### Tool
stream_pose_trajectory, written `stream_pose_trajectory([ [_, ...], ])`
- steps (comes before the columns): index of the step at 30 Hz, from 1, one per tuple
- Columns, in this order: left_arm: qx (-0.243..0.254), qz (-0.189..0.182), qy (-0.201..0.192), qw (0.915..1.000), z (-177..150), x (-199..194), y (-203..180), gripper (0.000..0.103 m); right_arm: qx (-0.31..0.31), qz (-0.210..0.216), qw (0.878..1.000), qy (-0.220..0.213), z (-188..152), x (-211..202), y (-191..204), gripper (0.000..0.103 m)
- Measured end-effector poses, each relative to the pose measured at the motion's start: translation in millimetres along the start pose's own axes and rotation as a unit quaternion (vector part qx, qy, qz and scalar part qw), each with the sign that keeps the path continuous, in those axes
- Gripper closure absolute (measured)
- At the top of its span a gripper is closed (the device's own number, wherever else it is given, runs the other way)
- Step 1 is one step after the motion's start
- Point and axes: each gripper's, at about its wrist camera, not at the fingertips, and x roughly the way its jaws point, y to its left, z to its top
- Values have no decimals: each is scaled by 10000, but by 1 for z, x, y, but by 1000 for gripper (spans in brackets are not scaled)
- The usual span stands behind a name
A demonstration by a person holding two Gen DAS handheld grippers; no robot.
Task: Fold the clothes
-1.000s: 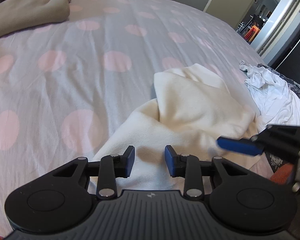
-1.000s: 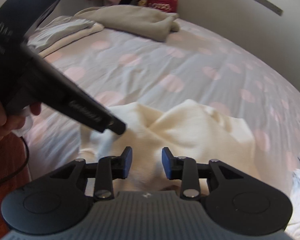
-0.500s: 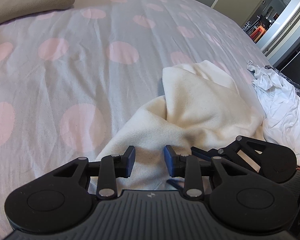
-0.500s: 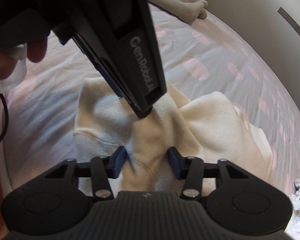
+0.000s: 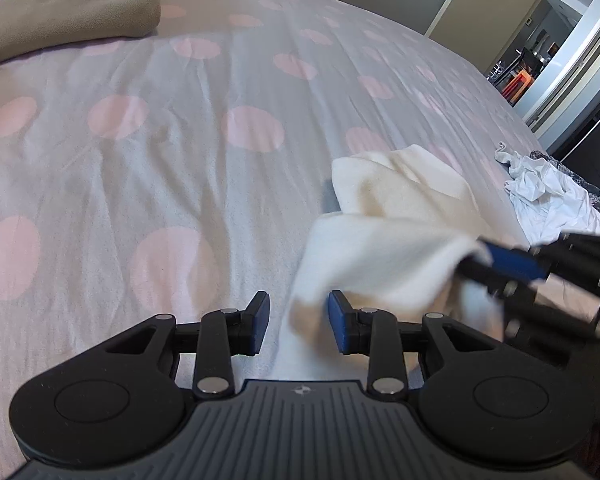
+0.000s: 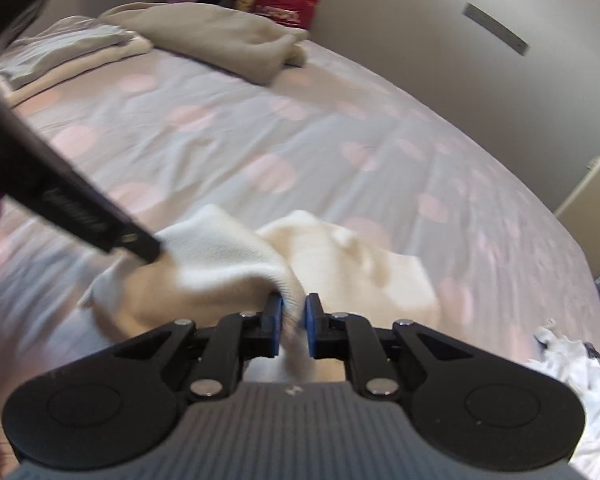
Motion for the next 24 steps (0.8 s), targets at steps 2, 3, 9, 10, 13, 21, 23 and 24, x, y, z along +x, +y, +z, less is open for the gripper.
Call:
stream_pose_trajectory([
  [2,101,-34,-23,9999,0,0,-3,74,240,-68,9997,40,-1,5,-22,89],
  [3,156,-57,-35,9999,-1,0,-5,74,355,-105,9993,56,-2,8,-33,89],
  [9,324,-209,-46,9992,-2,1,-11,74,565,-551,9967,169,-3,16,-67,90],
  [10,341,-240,-45,9991,-2,2,-11,74,579,-612,9962,231,-6,19,-73,92],
  [13,471,-373,-58,9982,-3,3,-16,74,617,-732,9945,414,-13,25,-88,100],
  [21,794,-393,135,9960,-6,13,-31,74,504,-453,9969,399,-37,1,-99,97],
  [23,726,-433,132,9963,-6,13,-29,74,429,-213,9985,253,-37,-11,-89,97],
  [24,710,-433,132,9965,-6,13,-29,74,352,-86,9992,185,-36,-16,-82,97],
])
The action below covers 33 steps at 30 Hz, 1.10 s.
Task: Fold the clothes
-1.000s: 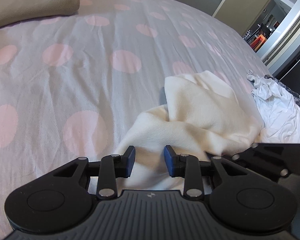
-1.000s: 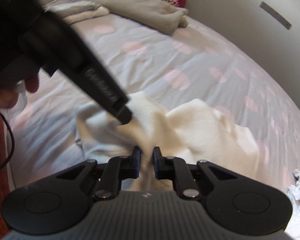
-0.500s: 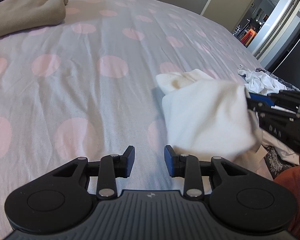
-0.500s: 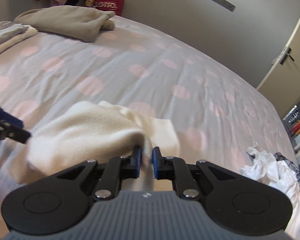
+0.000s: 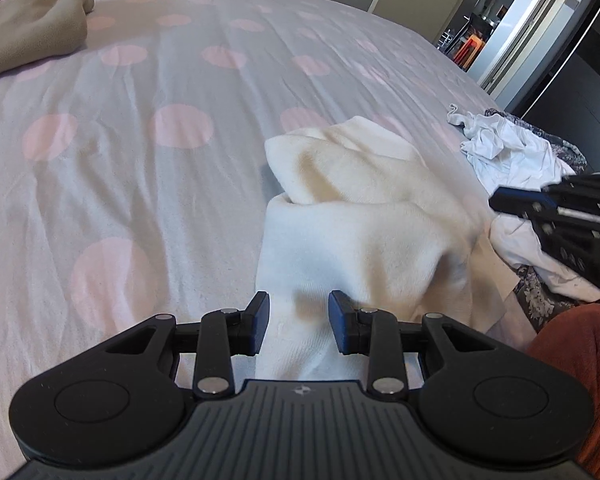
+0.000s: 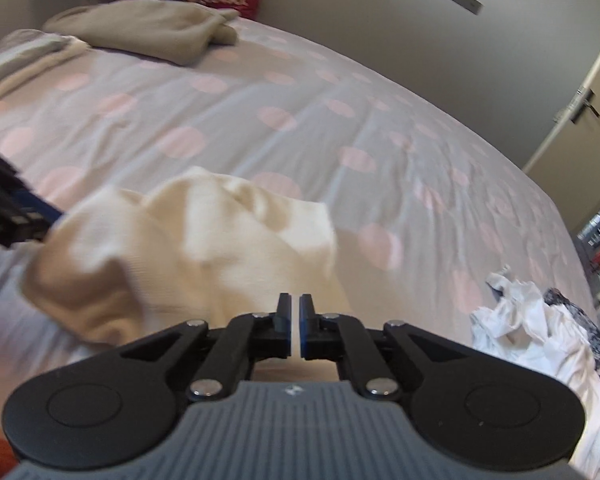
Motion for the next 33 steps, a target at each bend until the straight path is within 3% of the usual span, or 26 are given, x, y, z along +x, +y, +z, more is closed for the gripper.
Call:
stream_pose_trajectory([
  [8,139,211,114,9996,-3,-7,-6,74,-877,841,9919,-365,0,-26,73,73],
  [10,97,258,121,9995,-3,-10,-6,74,-1084,980,9886,-369,-1,-27,90,62],
  [13,1,321,103,9994,-4,-12,-3,74,-1587,991,9820,-265,-5,-19,120,48],
  [16,-129,360,77,9992,-5,-14,2,74,-2049,774,9755,-181,-9,-7,147,44],
  [20,-313,349,20,9989,-5,-16,8,74,-2466,215,9687,-171,-17,15,177,44],
  [23,-460,328,-29,9984,-6,-18,15,74,-2702,-309,9618,-321,-19,26,189,54],
  [25,-593,327,-57,9977,-6,-19,20,74,-2556,-350,9653,-405,-14,25,184,79],
  [28,-715,277,-138,9970,-5,-21,24,74,-2273,-335,9720,-494,-3,20,171,90],
  [33,-789,247,-392,9958,-5,-28,26,74,-1884,-533,9778,-746,21,8,142,94],
])
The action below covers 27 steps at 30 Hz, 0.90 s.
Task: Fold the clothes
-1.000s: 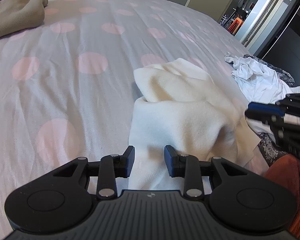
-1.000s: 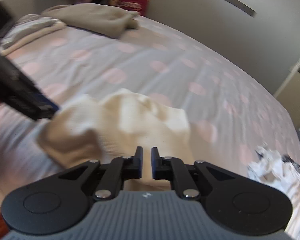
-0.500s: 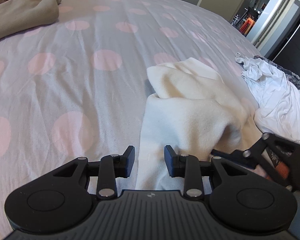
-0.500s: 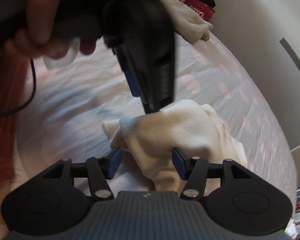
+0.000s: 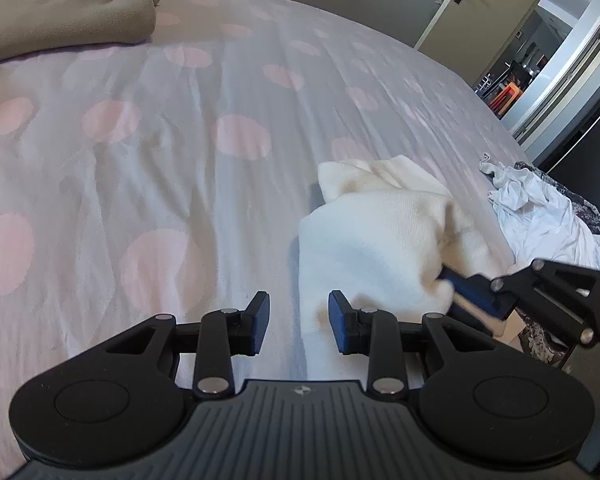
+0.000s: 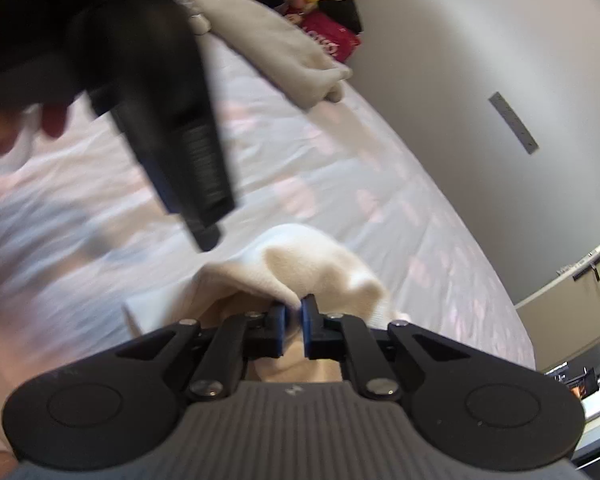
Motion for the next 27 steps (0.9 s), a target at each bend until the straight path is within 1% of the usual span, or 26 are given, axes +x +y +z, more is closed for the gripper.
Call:
stream_pose_trajectory([
  [3,-4,8,-89,10000,1,-2,-1,74,210,-181,9996,20,10,7,-31,95],
  [6,95,-5,-146,9998,1,-4,-4,74,501,-410,9978,121,16,23,-64,96],
  [9,273,-73,-152,9995,0,-4,-11,74,830,-411,9952,306,14,41,-93,97],
  [14,601,-222,-52,9979,-5,1,-25,73,896,-362,9945,414,9,58,-110,97],
  [17,860,-278,63,9959,-9,6,-37,67,945,-302,9942,413,4,58,-115,97],
  [18,956,-295,110,9949,-10,8,-42,62,964,-281,9941,406,3,58,-117,97],
  [22,1353,-292,412,9895,-18,22,-63,60,1082,-200,9932,368,-2,59,-124,97],
  [27,1447,-426,632,9865,-30,38,-79,59,1231,-92,9918,320,-6,62,-131,97],
])
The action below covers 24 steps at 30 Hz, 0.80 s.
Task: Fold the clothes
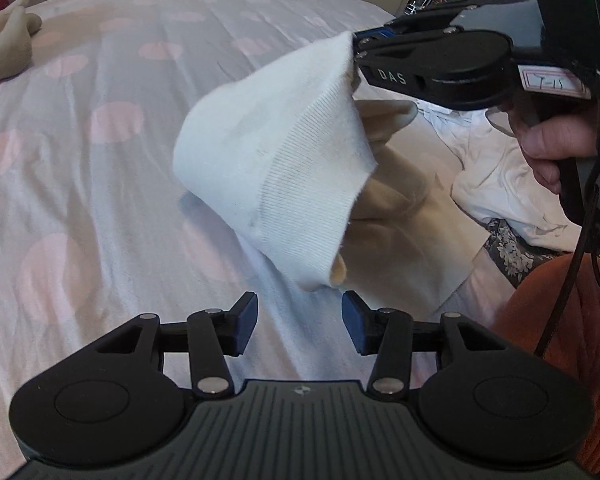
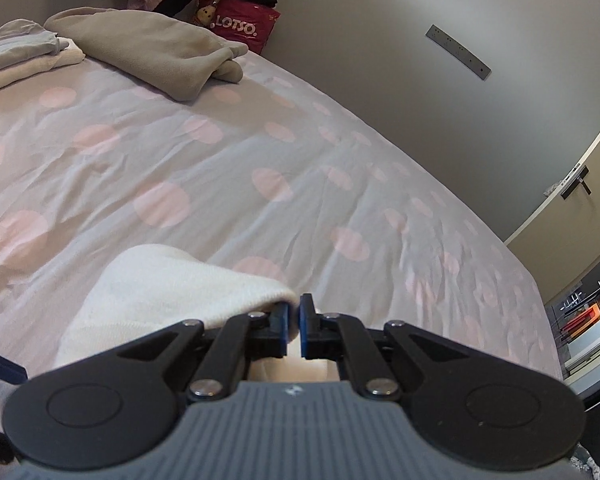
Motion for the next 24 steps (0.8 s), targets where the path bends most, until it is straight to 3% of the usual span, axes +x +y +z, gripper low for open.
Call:
stream_pose_trajectory([
  [6,-163,65,-76,9998,6,16,-7,60,69,116,9999,-35,-4,0,-4,97],
  [13,-413,148,-34,9990,15,27,0,90,68,163,9998,-60,-7,-4,-5,97],
  [16,-541,121,-25,9985,15,23,7,99,53,156,9998,-65,-8,-7,-4,97],
  [24,-660,269,-498,9962,30,-26,24,101,-159,-157,9984,-516,14,-48,-8,97],
])
